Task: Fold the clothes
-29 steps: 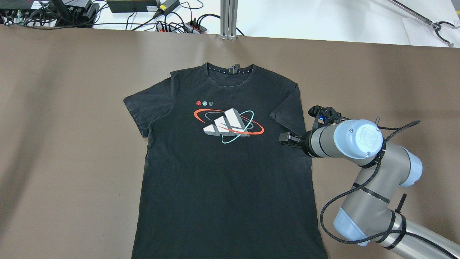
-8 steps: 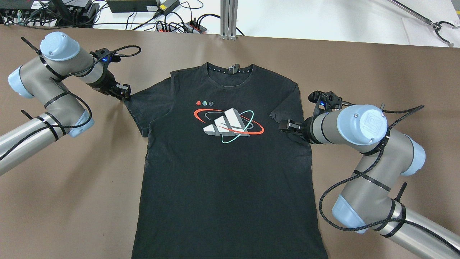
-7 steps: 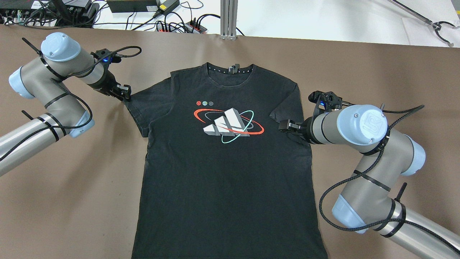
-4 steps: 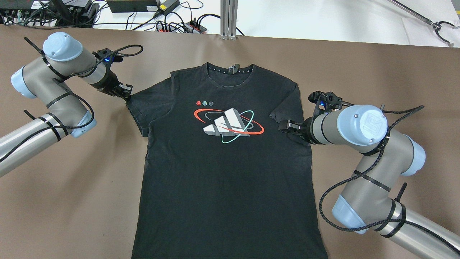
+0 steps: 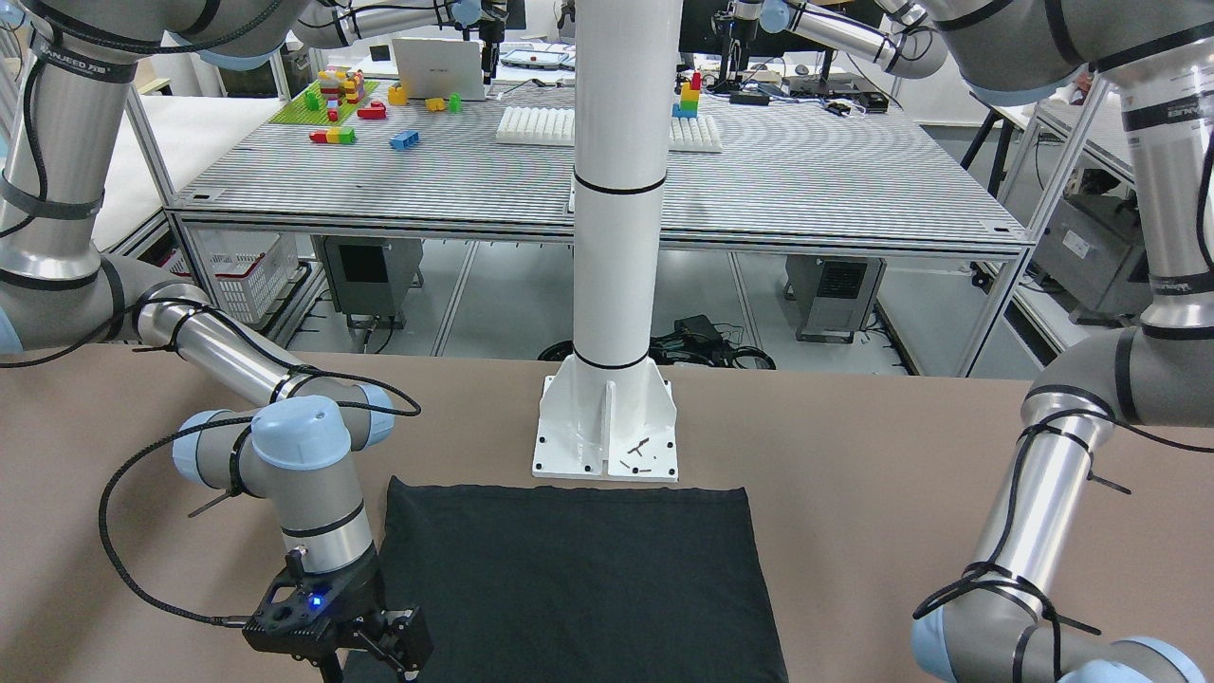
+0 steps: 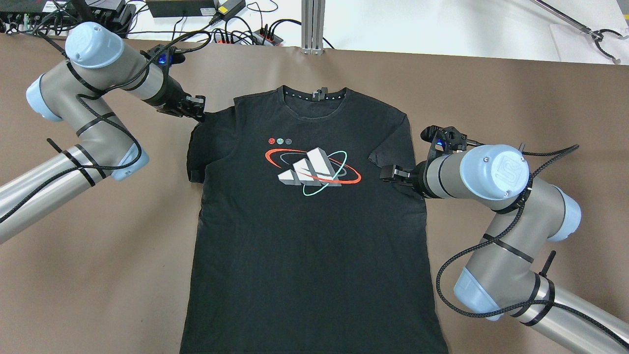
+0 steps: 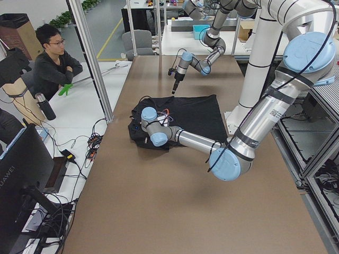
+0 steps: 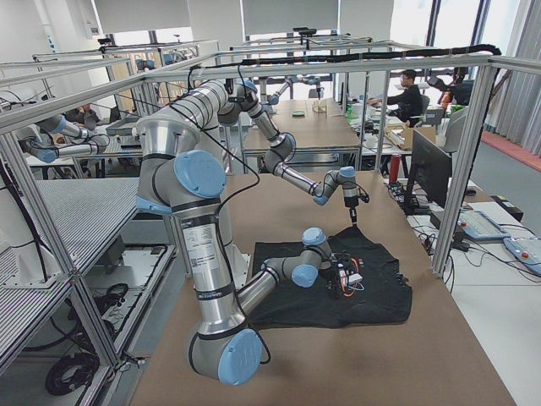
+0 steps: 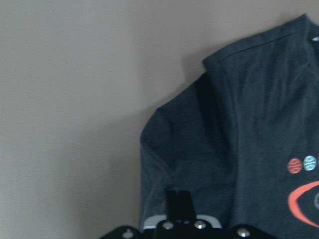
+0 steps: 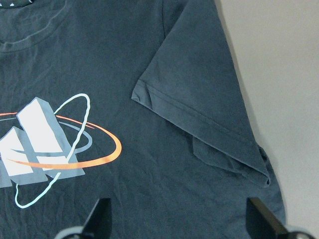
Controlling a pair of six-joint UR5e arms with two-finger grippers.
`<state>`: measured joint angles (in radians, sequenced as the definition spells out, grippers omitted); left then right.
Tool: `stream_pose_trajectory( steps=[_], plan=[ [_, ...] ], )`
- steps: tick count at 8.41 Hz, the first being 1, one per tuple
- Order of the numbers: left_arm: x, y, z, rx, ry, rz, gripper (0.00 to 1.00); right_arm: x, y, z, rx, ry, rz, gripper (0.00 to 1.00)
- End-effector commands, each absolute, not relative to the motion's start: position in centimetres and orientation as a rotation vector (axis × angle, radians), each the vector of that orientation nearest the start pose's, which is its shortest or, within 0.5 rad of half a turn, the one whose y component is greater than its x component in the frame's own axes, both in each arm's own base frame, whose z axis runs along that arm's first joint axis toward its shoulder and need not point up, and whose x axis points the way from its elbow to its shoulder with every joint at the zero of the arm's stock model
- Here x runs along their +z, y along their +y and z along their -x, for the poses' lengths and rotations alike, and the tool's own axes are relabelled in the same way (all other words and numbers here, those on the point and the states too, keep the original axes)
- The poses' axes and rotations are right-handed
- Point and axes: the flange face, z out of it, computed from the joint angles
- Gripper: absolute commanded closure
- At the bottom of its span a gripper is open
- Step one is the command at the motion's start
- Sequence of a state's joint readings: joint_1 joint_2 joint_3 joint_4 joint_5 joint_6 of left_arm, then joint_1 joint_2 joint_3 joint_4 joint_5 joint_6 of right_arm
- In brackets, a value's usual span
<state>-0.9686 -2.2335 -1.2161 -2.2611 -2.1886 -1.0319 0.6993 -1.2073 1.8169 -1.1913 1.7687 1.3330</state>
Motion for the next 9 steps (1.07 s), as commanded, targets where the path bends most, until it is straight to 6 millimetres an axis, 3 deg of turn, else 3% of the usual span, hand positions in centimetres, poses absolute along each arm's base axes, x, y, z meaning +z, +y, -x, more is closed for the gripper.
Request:
stream_pose_trajectory(
  steps=[1,3,5,7,9],
  plan=[
    [27.7,-65.7,-40.8,-0.157,1.123,-0.246,1.00,30.8,-47.8,39.5,0.321,-0.963,-0.282,0.05],
    [23.6,-66.2,-43.0,-0.191,1.084,-0.238,1.00,30.9,-47.7,39.5,0.319,-0.965,-0.282,0.05],
    [21.8,-67.2,-47.7,-0.243,1.043,-0.232,1.00,31.0,-47.7,39.5,0.319,-0.966,-0.283,0.05],
    [21.7,-66.4,-50.5,-0.265,1.014,-0.263,1.00,31.2,-47.7,39.7,0.319,-0.961,-0.283,0.05],
    [21.9,-66.3,-50.8,-0.284,1.009,-0.275,0.96,31.2,-47.3,40.2,0.314,-0.963,-0.280,0.05]
  ],
)
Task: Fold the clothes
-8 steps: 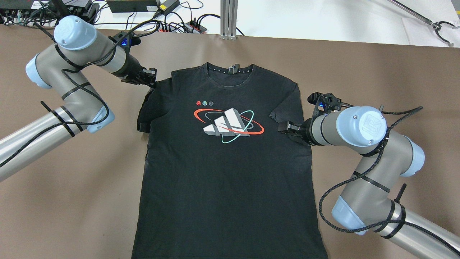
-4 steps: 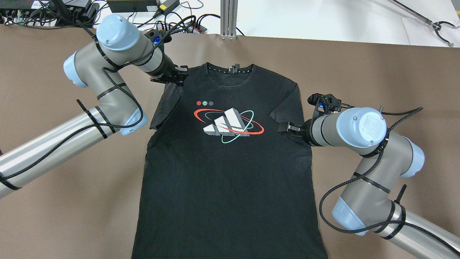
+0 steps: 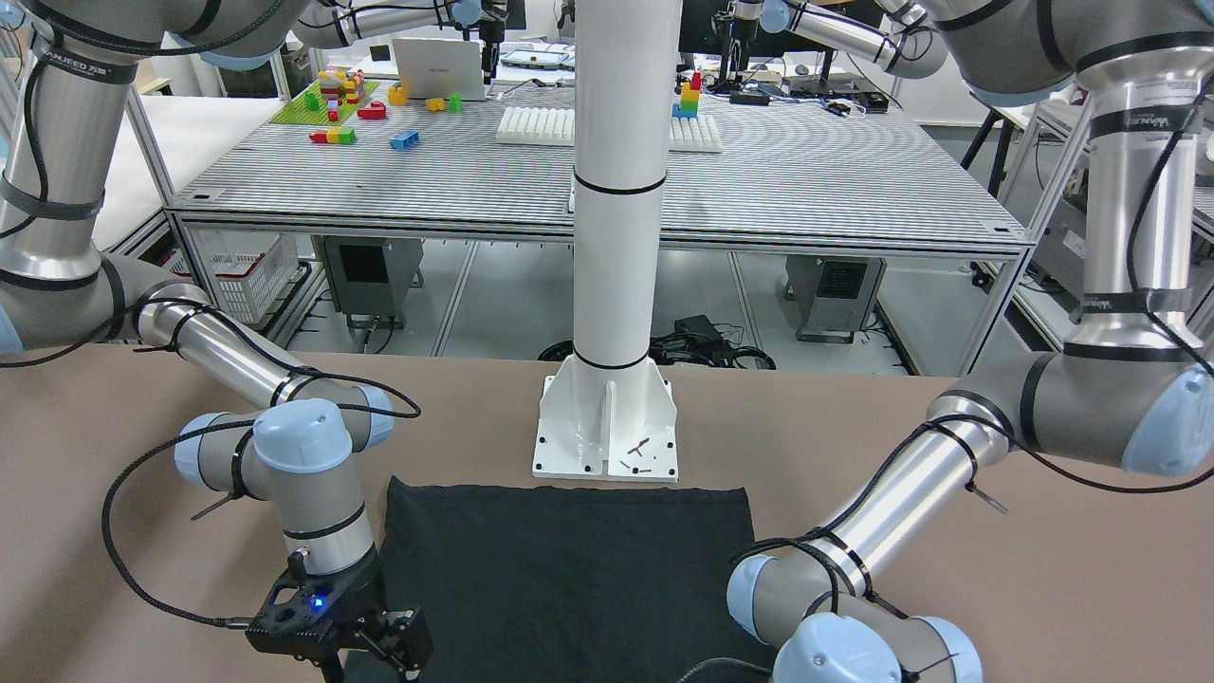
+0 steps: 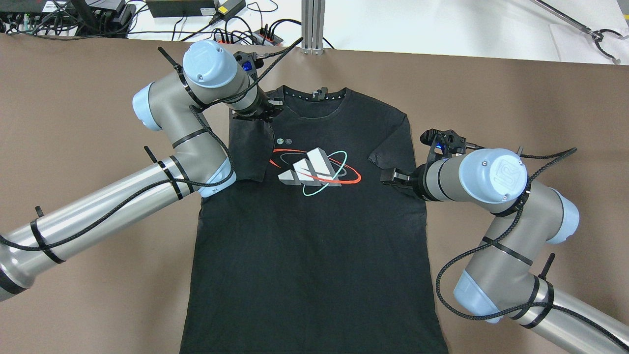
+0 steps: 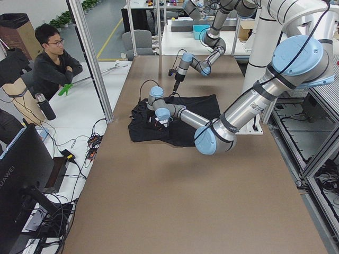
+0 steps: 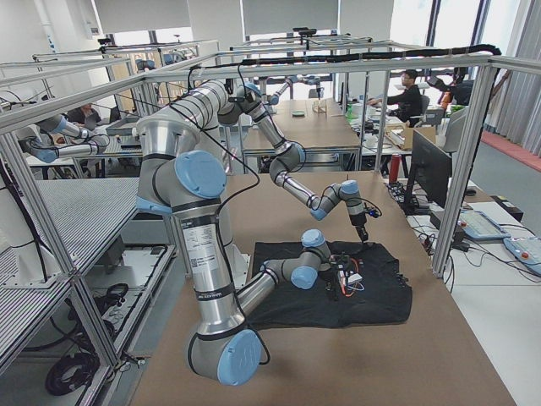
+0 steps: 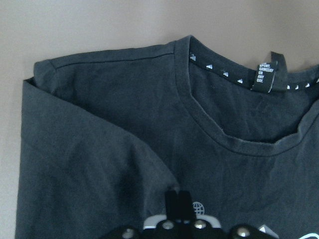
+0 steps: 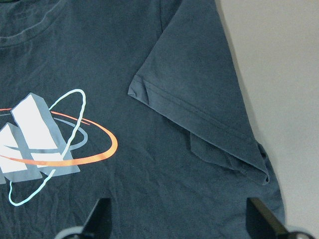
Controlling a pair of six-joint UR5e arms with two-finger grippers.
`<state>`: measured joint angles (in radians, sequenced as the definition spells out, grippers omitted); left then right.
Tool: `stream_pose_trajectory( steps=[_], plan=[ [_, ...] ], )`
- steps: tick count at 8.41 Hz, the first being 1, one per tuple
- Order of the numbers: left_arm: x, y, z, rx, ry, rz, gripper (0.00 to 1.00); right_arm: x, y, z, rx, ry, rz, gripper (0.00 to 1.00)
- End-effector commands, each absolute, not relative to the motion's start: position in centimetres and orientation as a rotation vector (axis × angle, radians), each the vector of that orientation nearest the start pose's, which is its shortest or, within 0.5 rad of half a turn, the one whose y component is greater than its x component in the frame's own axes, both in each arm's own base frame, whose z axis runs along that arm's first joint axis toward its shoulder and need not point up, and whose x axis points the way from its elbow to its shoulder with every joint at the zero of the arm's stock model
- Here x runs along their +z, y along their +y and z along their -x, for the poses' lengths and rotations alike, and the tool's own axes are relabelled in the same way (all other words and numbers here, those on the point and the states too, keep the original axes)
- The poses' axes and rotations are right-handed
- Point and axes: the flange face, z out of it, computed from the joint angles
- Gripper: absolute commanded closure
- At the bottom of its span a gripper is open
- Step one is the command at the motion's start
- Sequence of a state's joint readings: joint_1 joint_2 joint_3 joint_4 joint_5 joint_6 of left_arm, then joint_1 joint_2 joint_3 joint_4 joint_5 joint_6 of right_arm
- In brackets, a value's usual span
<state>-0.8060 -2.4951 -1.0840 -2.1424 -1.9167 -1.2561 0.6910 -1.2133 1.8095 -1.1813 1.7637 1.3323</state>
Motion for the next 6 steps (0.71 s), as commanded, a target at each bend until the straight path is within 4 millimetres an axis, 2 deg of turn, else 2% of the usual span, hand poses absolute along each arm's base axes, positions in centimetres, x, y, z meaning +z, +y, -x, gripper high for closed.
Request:
stream_pose_trajectory(
  steps=[1,2,3,4,5,6],
  plan=[
    [22.0,-65.9,-51.1,-0.285,1.012,-0.271,0.38,31.0,-46.7,40.8,0.302,-0.968,-0.276,0.05],
    [21.4,-65.5,-51.2,-0.292,1.016,-0.283,0.06,31.0,-46.7,40.9,0.308,-0.970,-0.272,0.05],
    [20.5,-64.6,-49.9,-0.302,1.038,-0.311,0.06,30.7,-46.6,41.1,0.308,-0.974,-0.272,0.05],
    [21.9,-61.8,-47.9,-0.321,1.075,-0.300,0.06,30.6,-46.6,41.1,0.309,-0.971,-0.270,0.05],
    [23.3,-57.2,-47.0,-0.335,1.117,-0.271,0.06,30.1,-46.3,41.1,0.324,-0.980,-0.263,0.05],
    [24.2,-52.9,-45.8,-0.346,1.139,-0.235,0.06,30.2,-46.0,41.0,0.411,-0.991,-0.225,0.05]
  ],
)
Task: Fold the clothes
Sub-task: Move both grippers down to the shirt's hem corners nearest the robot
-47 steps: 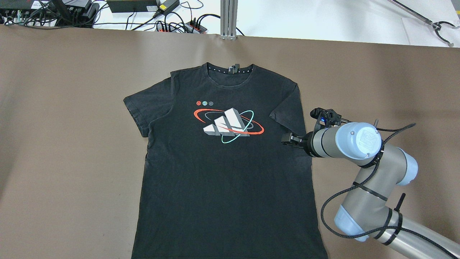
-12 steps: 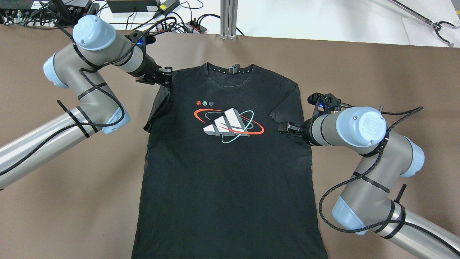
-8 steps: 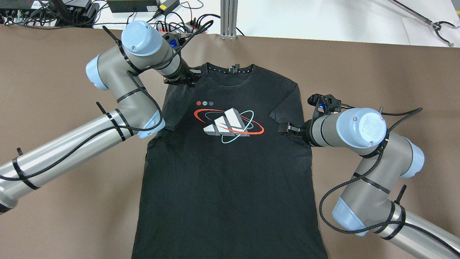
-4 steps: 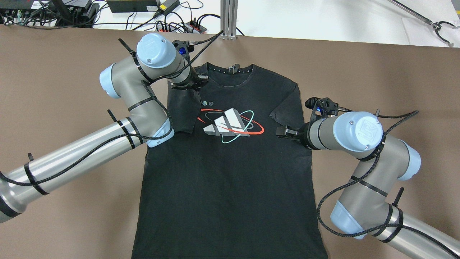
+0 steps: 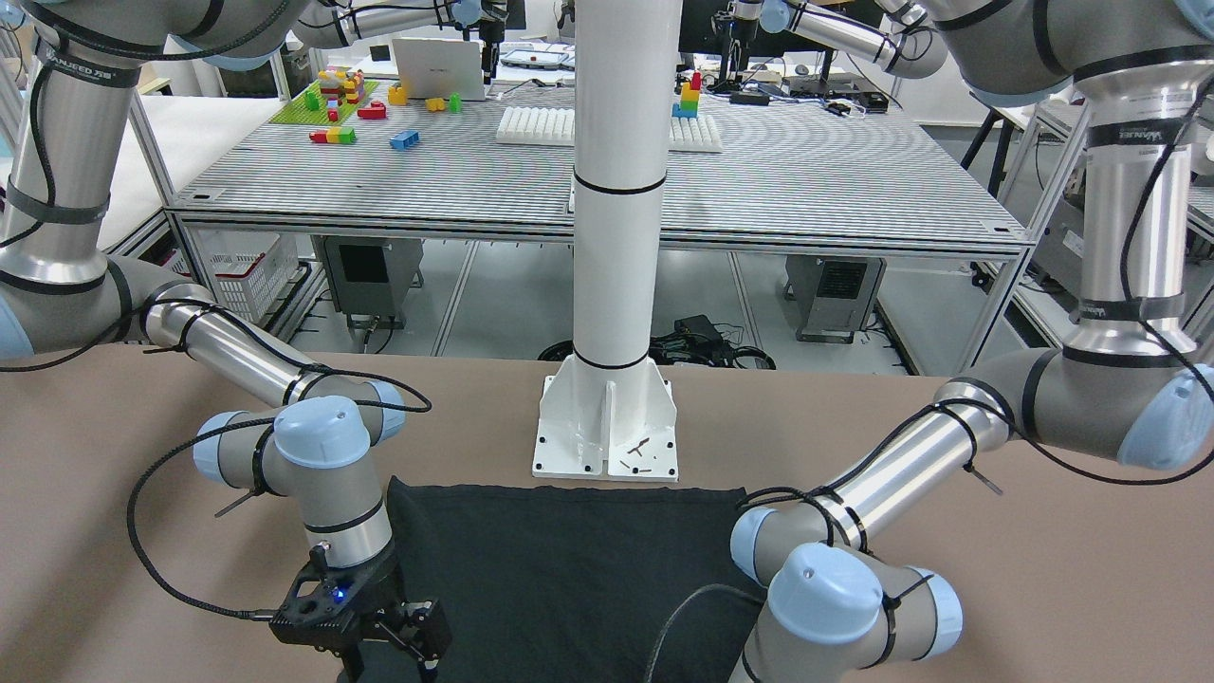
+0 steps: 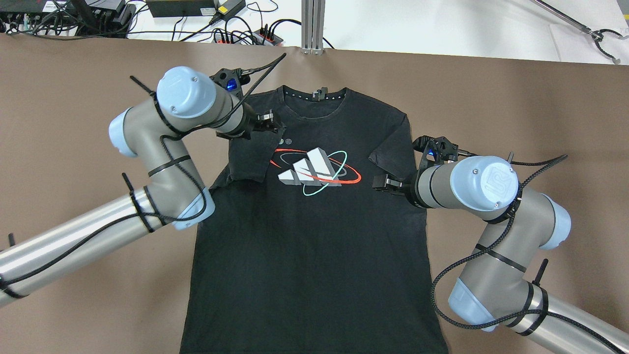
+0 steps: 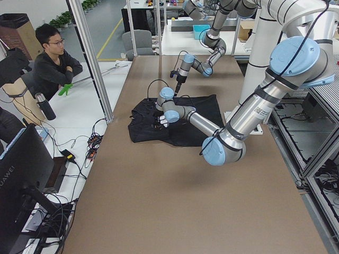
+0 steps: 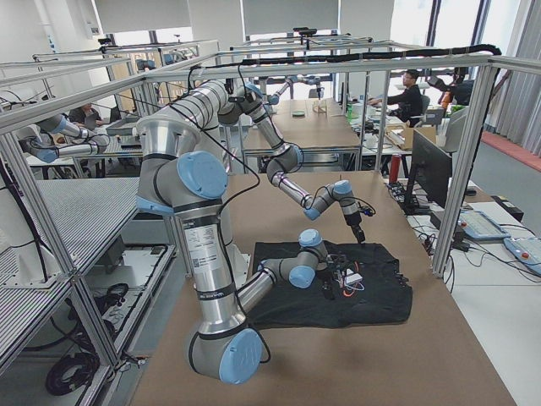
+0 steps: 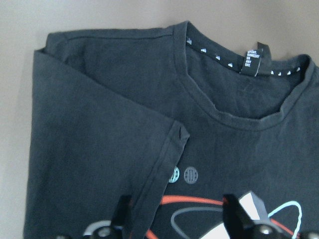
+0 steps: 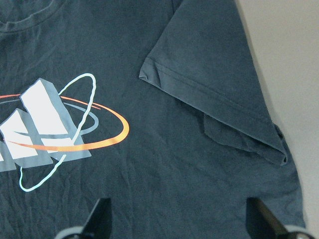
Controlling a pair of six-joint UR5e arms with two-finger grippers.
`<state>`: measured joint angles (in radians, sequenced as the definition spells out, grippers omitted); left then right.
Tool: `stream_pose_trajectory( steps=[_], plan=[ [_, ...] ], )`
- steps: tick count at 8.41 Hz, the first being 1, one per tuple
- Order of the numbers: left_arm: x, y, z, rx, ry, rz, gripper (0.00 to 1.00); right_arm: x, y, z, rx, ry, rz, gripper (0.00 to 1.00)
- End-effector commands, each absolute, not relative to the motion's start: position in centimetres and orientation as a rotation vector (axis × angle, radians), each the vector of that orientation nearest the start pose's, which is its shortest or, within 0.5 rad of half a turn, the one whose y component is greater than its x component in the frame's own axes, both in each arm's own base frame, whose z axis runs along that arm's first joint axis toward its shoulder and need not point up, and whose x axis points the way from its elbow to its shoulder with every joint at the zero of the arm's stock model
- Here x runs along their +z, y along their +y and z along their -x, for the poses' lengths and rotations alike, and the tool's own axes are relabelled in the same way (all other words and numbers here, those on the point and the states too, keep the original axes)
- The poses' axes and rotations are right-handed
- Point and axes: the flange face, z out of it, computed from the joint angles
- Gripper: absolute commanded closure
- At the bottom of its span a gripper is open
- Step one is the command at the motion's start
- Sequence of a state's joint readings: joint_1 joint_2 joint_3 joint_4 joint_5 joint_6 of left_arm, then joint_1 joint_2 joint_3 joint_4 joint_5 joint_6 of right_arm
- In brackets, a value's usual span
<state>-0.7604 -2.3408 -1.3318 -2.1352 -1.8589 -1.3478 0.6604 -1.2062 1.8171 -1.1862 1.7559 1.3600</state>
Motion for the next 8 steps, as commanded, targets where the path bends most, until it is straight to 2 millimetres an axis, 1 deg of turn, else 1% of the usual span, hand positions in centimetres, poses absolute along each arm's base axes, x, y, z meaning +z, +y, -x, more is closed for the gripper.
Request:
stream_pose_trajectory(
  steps=[1,2,3,4,5,6,7,8],
  plan=[
    [24.7,-48.7,-44.3,-0.343,1.137,-0.197,0.06,29.6,-44.8,41.8,0.503,-1.009,-0.192,0.05],
    [25.1,-44.2,-42.6,-0.355,1.143,-0.154,0.06,28.8,-41.9,43.2,0.587,-0.976,-0.180,0.05],
    [25.7,-42.0,-42.0,-0.382,1.136,-0.172,0.06,27.6,-37.8,43.9,0.606,-0.906,-0.166,0.06],
    [25.9,-40.5,-43.1,-0.380,1.127,-0.201,0.06,27.0,-34.7,42.7,0.611,-0.851,-0.139,0.13],
    [25.8,-39.6,-43.9,-0.377,1.125,-0.217,0.06,28.3,-32.0,41.0,0.612,-0.823,-0.100,0.21],
    [25.6,-39.5,-43.8,-0.376,1.131,-0.219,0.06,30.9,-28.2,40.5,0.563,-0.779,-0.066,0.28],
    [25.5,-39.5,-43.9,-0.373,1.132,-0.220,0.06,33.8,-25.4,41.2,0.525,-0.719,-0.044,0.31],
    [25.3,-39.4,-43.9,-0.369,1.135,-0.223,0.06,36.0,-23.1,41.5,0.477,-0.672,-0.028,0.32]
  ],
)
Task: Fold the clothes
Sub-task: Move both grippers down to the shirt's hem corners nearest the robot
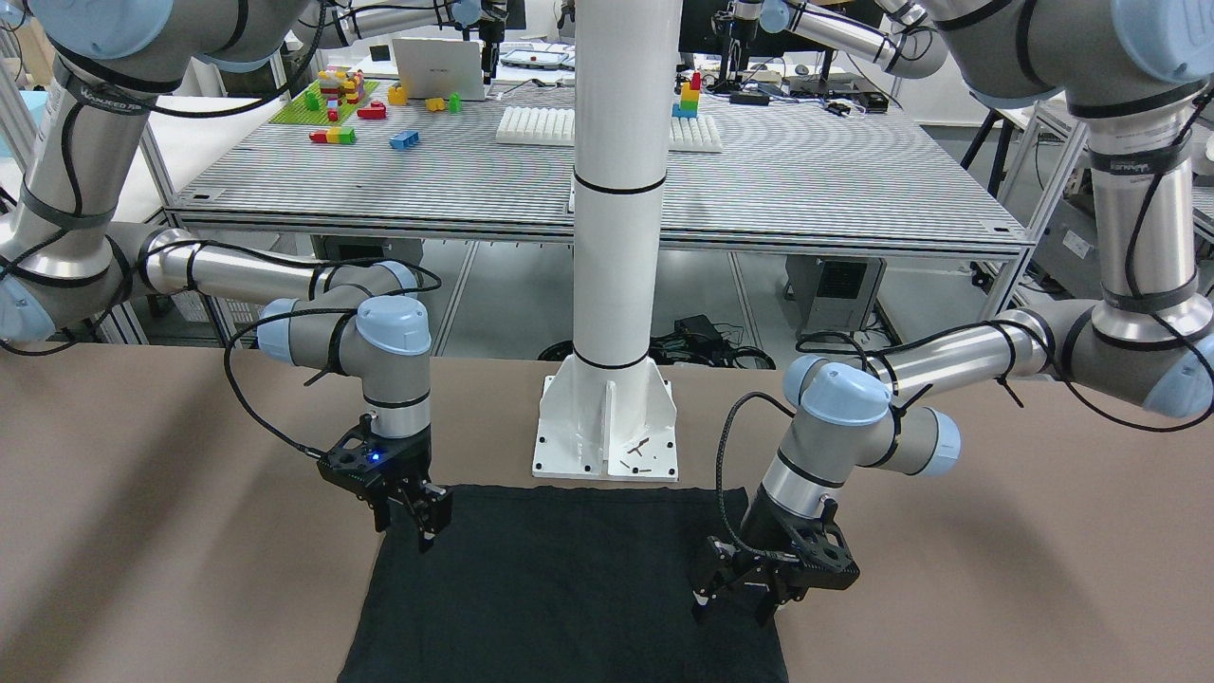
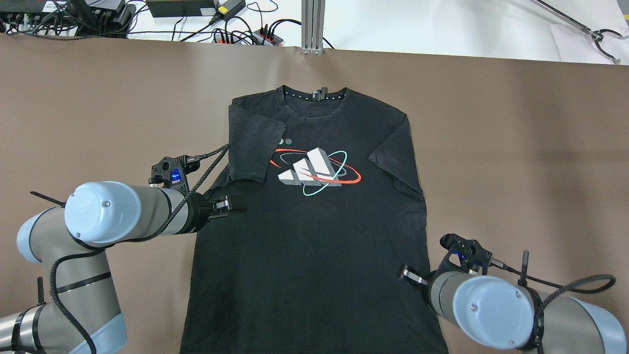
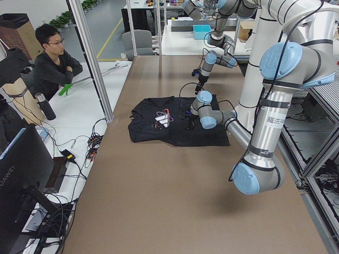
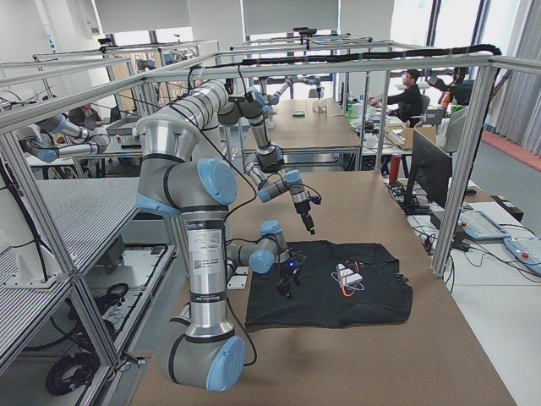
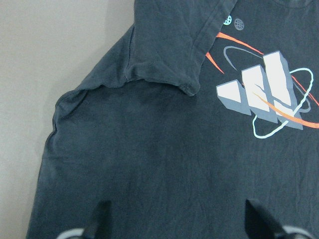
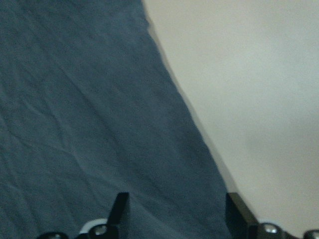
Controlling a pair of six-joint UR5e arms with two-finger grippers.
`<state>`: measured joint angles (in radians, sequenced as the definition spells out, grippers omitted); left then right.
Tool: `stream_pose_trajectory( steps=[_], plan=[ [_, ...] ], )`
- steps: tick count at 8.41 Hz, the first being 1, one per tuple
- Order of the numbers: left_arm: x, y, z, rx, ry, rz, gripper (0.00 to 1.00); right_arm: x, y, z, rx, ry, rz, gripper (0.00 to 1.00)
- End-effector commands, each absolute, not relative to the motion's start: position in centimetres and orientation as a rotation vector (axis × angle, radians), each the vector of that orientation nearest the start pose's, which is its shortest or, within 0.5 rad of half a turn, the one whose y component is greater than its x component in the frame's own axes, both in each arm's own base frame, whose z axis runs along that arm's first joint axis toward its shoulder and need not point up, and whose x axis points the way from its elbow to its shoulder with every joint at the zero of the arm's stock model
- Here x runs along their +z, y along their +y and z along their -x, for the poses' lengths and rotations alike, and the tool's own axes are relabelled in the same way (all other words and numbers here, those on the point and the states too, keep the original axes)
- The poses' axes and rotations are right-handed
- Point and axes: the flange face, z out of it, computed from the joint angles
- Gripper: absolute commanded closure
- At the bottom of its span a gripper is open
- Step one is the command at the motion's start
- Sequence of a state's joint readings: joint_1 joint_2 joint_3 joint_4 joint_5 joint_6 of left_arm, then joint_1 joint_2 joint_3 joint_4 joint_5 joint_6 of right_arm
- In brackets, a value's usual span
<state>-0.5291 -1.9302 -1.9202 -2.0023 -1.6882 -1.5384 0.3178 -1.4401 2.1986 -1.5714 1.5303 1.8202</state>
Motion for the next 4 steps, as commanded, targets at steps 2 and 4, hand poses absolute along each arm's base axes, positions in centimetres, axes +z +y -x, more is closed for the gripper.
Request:
stream_pose_trajectory(
  steps=[2,4],
  plan=[
    [25.4,-39.4,-43.8,-0.362,1.133,-0.229,0.06,37.2,-17.8,43.6,0.446,-0.649,0.002,0.39],
    [25.0,-37.9,-45.3,-0.363,1.130,-0.269,0.06,37.9,-15.6,44.3,0.406,-0.636,-0.015,0.40]
  ],
)
